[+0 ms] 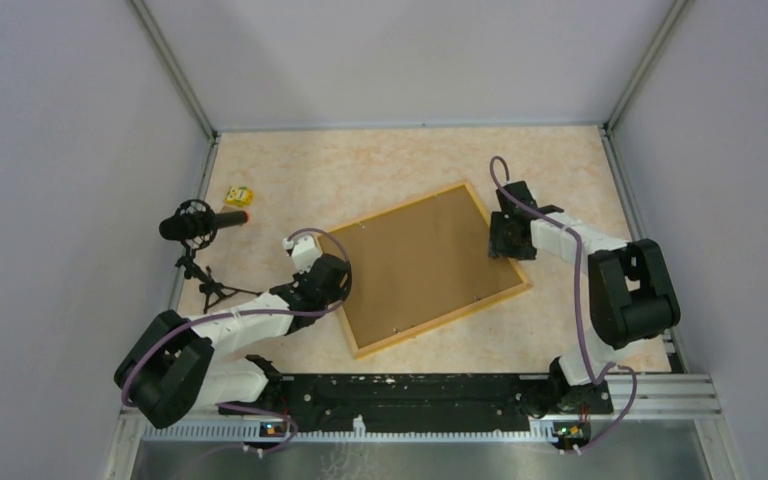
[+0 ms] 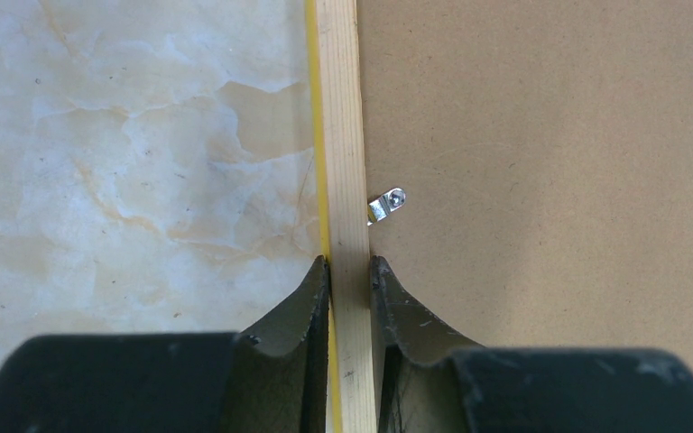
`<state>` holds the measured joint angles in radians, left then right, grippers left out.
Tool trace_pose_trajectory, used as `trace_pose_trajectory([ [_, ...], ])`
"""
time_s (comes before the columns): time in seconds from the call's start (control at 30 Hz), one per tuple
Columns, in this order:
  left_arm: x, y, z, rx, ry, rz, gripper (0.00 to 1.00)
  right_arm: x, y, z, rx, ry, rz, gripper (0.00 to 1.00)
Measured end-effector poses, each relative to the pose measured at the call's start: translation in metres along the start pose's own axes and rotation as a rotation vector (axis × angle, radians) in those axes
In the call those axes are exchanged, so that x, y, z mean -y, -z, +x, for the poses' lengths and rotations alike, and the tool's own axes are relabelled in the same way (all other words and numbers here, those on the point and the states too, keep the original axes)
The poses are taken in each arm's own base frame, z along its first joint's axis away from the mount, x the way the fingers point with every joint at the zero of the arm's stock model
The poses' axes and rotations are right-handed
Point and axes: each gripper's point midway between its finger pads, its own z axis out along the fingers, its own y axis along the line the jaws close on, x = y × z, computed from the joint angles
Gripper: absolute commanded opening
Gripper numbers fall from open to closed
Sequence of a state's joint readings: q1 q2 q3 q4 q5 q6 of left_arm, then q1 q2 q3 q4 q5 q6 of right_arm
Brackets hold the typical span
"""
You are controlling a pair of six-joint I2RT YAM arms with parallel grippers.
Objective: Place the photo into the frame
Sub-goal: Install the photo frame at the center of the board.
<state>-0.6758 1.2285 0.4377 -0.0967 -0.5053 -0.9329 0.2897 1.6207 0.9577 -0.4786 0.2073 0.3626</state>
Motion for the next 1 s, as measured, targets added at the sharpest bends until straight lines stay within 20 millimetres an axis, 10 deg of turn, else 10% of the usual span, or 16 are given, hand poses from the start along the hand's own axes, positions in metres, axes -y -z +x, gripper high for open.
trace_pose_trajectory([
  [1.0, 0.000, 0.000, 0.000, 0.000, 0.000, 0.000, 0.16, 0.005, -0.006, -0.011, 0.032, 0.003, 0.041, 0.18],
])
